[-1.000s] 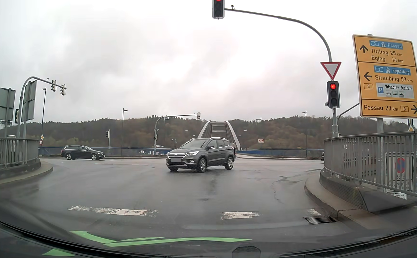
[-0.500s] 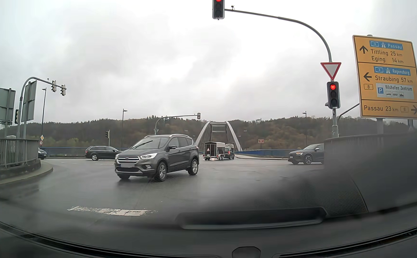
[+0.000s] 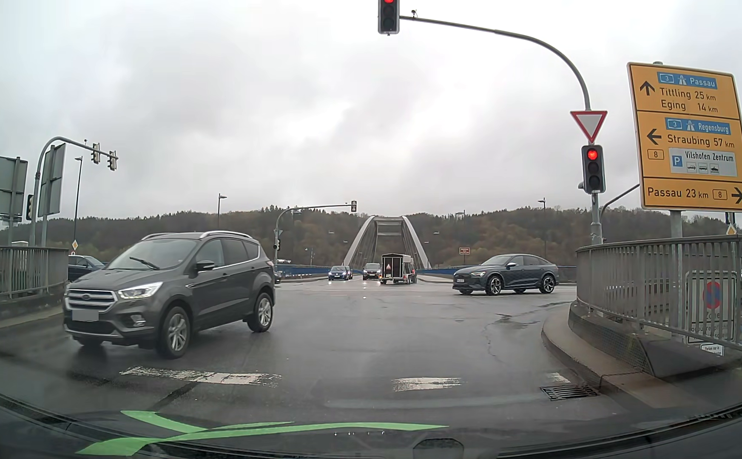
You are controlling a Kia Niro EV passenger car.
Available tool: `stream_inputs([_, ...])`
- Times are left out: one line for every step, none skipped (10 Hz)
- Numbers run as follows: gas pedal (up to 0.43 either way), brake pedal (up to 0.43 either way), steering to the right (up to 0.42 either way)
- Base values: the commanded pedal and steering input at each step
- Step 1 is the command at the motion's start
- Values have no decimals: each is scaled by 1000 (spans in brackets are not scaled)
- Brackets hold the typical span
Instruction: Follow the waypoints while adhering to traffic rules and regulations
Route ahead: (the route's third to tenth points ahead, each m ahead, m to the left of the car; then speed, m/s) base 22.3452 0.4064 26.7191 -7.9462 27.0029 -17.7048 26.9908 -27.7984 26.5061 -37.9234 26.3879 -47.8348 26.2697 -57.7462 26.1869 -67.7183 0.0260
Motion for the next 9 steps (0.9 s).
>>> stream_inputs([0,244,-5])
stream_inputs([0,250,-5])
stream_inputs([0,250,-5])
stream_inputs([0,250,-5])
stream_inputs([0,250,-5])
stream_inputs([0,250,-5])
stream_inputs([0,256,-5])
stream_inputs([0,256,-5])
stream_inputs([0,256,-5])
